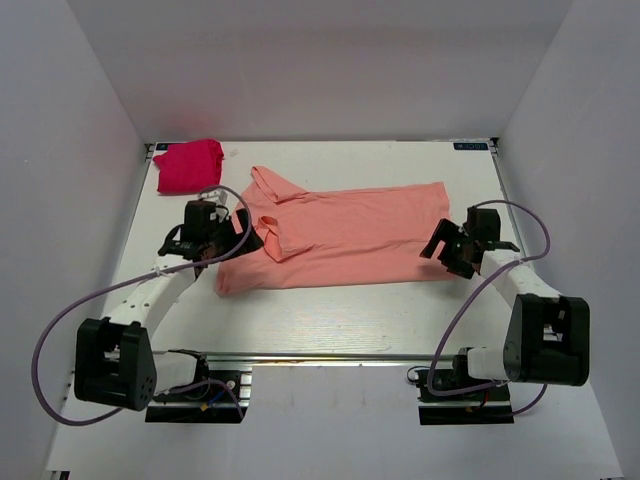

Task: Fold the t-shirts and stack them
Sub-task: Fold the flattened tshirt in 1/3 of the way

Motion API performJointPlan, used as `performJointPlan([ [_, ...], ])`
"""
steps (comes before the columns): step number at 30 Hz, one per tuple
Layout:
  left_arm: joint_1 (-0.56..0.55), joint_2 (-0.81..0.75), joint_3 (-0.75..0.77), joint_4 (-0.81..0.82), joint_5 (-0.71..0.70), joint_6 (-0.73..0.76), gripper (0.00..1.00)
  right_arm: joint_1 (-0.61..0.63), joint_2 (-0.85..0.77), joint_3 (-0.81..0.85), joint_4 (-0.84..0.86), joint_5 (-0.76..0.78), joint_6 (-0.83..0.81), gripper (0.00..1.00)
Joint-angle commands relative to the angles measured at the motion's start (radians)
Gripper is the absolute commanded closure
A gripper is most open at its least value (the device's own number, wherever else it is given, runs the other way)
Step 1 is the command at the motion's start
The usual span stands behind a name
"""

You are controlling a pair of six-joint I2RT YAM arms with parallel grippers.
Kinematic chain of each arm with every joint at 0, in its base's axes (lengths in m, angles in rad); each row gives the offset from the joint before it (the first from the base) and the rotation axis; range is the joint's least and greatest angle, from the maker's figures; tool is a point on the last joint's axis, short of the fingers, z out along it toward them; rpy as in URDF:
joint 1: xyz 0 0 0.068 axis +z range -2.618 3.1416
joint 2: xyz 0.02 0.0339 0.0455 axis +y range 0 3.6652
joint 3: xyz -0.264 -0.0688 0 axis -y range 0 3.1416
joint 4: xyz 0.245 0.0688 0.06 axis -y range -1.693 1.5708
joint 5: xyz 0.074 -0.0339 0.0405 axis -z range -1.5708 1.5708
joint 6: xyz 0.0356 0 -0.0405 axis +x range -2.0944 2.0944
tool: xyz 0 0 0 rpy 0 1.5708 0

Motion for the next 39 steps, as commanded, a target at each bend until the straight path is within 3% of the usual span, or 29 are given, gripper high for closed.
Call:
performJointPlan([
  [1,-0.023,0.058,0.068,0.059,0.072,0.027,0.00,0.011,-0.046,0.079,-0.031,0.002,-0.034,0.10],
  [5,-0.075,0.185,0.140,0.046,0.035,0.061,0.00,0.011,-0.034,0.105,-0.044,0.011,-0.031,0.10],
  [10,-0.115,0.273,0.206,-0.022,-0.121,0.061,0.17,0.009,-0.009,0.131,-0.056,0.013,-0.031,0.10],
  [16,-0.153,0.398,0.254,-0.013,-0.157,0.070,0.39,0.009,0.015,0.147,-0.068,0.026,-0.034,0.10],
  [21,-0.163,0.460,0.277,0.015,-0.189,0.061,0.43,0.006,0.025,0.153,-0.077,0.045,-0.044,0.10],
  [25,-0.172,0.471,0.309,0.035,-0.189,0.061,0.68,0.006,0.051,0.168,-0.090,0.043,-0.044,0.10],
  [26,-0.172,0.471,0.318,0.035,-0.189,0.061,0.83,0.008,0.058,0.173,-0.091,0.040,-0.044,0.10],
  [28,-0.172,0.471,0.318,0.055,-0.171,0.061,0.99,0.009,0.066,0.178,-0.093,0.036,-0.047,0.10],
  [33,-0.172,0.491,0.367,0.108,-0.093,0.061,1.00,0.008,0.083,0.181,-0.097,0.031,-0.047,0.10],
  [39,-0.172,0.598,0.470,0.093,-0.123,0.052,1.00,0.008,0.081,0.194,-0.114,0.052,-0.051,0.10],
])
